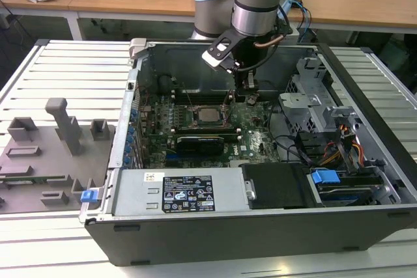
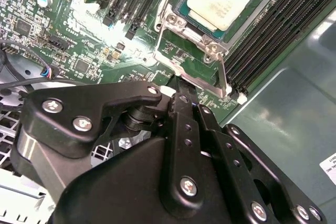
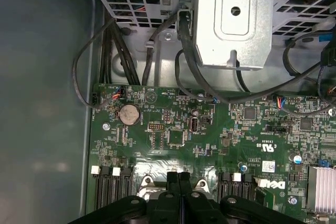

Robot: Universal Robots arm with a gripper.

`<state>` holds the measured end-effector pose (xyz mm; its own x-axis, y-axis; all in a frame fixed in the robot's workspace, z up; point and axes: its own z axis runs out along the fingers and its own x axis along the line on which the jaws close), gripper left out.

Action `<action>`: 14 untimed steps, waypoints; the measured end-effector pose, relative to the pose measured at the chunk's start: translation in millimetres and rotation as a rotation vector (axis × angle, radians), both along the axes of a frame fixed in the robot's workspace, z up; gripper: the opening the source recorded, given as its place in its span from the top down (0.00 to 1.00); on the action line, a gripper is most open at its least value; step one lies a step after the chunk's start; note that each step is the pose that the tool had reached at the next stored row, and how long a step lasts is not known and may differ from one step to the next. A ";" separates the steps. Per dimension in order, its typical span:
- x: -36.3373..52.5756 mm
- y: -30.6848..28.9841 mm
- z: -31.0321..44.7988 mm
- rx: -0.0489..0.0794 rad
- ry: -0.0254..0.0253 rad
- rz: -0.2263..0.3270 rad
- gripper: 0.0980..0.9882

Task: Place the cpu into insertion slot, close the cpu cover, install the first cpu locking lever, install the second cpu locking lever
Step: 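Close the cpu cover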

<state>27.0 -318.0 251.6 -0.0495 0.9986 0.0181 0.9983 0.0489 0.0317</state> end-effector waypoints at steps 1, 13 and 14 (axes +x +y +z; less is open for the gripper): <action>-0.2 0.0 0.0 0.000 0.0000 0.000 0.99; -3.6 0.0 0.0 0.000 0.0000 0.000 0.99; -3.8 0.0 0.0 0.000 0.0000 0.000 0.99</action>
